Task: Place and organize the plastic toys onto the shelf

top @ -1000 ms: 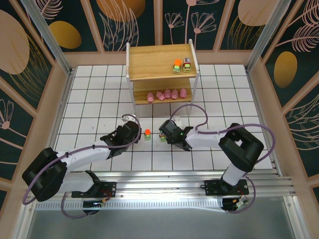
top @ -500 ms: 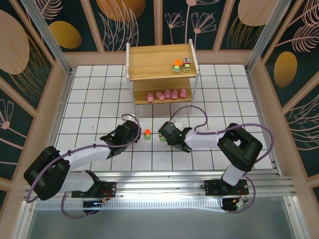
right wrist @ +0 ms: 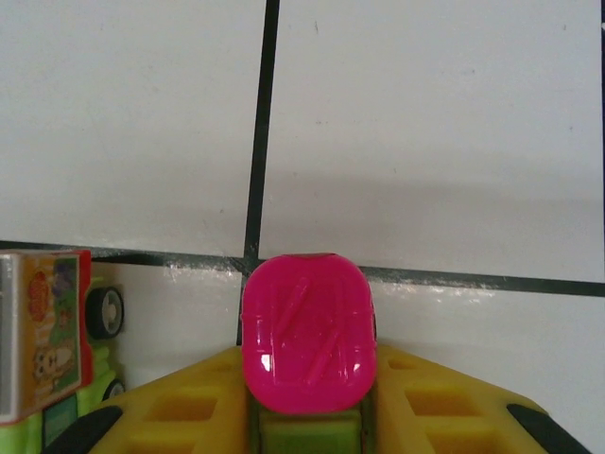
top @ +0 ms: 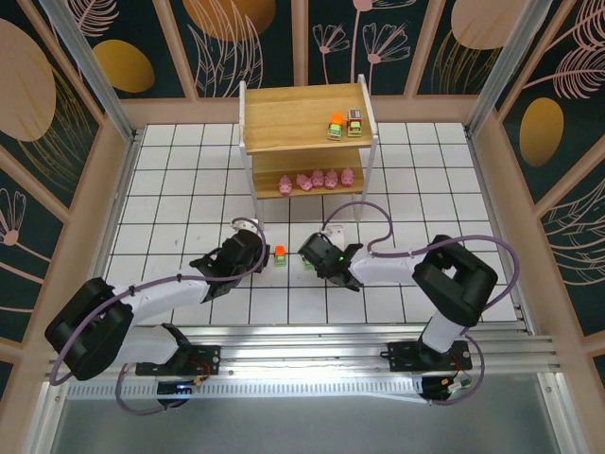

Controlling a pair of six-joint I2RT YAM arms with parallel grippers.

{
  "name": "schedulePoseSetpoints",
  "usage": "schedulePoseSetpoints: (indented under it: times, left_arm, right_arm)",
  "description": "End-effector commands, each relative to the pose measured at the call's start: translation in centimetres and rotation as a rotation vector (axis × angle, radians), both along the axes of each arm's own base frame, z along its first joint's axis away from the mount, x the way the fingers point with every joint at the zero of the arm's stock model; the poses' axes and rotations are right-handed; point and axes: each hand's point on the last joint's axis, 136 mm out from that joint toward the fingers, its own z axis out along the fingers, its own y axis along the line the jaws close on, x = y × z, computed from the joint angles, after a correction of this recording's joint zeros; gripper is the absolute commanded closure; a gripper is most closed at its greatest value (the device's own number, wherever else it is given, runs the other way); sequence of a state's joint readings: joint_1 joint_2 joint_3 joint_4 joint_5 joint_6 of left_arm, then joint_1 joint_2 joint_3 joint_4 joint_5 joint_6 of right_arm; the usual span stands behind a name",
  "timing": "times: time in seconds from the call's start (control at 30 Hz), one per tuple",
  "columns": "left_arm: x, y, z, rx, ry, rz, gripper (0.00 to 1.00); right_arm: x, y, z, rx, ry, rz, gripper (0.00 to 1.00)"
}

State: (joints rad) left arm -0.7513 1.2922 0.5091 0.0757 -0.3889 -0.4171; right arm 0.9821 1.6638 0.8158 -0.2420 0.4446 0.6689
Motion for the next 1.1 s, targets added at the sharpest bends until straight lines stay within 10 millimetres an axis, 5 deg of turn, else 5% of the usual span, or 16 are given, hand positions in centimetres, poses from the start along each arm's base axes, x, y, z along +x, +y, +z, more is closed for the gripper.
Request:
schedulePoseSetpoints:
  times: [0.0, 0.37, 1.07]
  left_arm:
    - [-0.1, -0.5, 0.1, -0.019, -0.004, -0.039, 0.39]
    - [-0.9, -1.6, 0.8, -0.081, -0.016, -0.125, 0.39]
    - [-1.0, -1.2, 1.1, -0.089, -0.045, -0.111, 0.40]
  right_arm:
    - [-0.1, -0.6, 1.6, -0.007, -0.042, -0.024, 0.73]
    - [0.2, 0.3, 7.8, 0.043, -0.133, -0.025, 0.74]
    - [4.2, 5.2, 27.1, 0.200, -0.450, 0.004, 0.75]
